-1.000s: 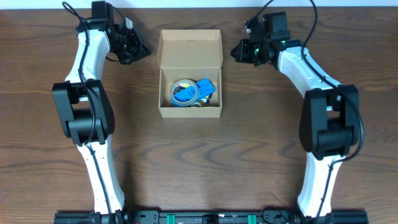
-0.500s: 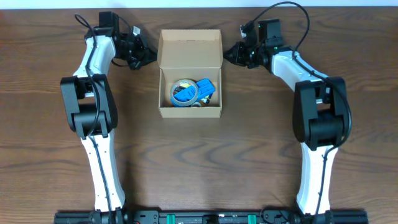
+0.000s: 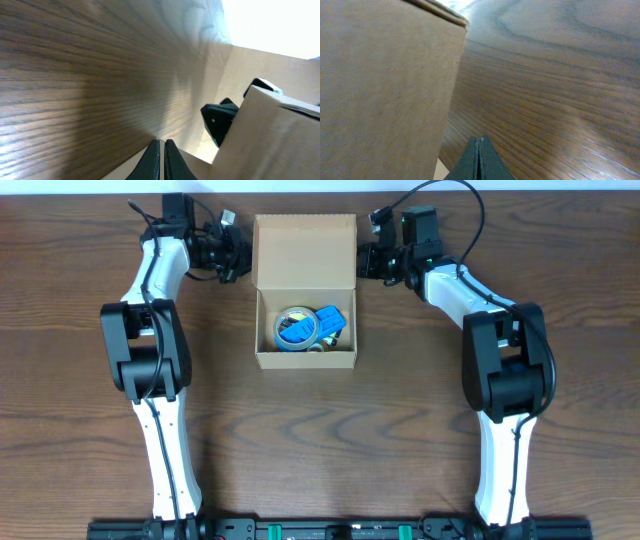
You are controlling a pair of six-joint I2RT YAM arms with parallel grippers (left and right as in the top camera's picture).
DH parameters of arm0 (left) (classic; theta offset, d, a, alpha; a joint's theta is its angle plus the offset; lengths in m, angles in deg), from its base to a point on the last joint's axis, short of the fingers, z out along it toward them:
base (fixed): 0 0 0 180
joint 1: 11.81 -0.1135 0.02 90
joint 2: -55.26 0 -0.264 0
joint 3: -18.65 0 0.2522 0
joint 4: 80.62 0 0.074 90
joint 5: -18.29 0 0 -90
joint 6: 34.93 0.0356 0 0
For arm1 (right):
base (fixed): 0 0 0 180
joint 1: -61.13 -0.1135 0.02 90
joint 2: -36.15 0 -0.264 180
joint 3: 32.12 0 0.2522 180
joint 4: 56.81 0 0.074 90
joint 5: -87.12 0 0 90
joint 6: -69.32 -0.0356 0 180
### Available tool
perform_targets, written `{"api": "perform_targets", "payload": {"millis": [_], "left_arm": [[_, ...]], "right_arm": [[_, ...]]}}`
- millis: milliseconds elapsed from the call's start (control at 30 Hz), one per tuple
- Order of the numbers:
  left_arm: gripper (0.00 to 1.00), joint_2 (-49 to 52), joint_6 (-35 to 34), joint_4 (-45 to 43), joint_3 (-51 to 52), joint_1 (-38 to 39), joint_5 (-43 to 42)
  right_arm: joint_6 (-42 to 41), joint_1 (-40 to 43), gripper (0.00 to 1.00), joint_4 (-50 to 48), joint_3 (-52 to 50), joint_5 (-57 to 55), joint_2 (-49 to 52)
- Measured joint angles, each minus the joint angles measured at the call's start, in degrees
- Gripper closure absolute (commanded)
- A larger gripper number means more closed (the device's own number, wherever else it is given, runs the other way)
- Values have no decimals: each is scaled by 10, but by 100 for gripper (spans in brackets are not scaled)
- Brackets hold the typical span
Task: Pack container
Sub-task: 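Fold the lid flaps down with both grippers to close the box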
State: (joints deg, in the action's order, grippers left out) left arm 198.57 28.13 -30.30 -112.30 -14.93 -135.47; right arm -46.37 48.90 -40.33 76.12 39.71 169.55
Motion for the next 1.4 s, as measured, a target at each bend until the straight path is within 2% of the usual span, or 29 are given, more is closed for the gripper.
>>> {"api": "perform_targets", "payload": {"millis": [200, 500, 933, 1100, 1267, 1400], "left_arm": [[95, 0, 25, 33, -9, -2, -34], [95, 0, 137, 264, -113, 2, 27], [95, 0, 241, 479, -239, 15, 116], [95, 0, 255, 557, -287, 17, 195], [95, 0, 243, 558, -322, 26, 280], [95, 0, 206, 558, -325, 36, 358]], "right_arm": [[0, 1, 99, 9, 0, 14, -4], [45, 3, 99, 96, 0, 16, -88], [128, -15, 99, 249, 3, 5, -168], [157, -52, 99, 325, 3, -57, -223], [174, -122, 99, 388, 4, -153, -266], [179, -188, 99, 430, 5, -230, -265]]}}
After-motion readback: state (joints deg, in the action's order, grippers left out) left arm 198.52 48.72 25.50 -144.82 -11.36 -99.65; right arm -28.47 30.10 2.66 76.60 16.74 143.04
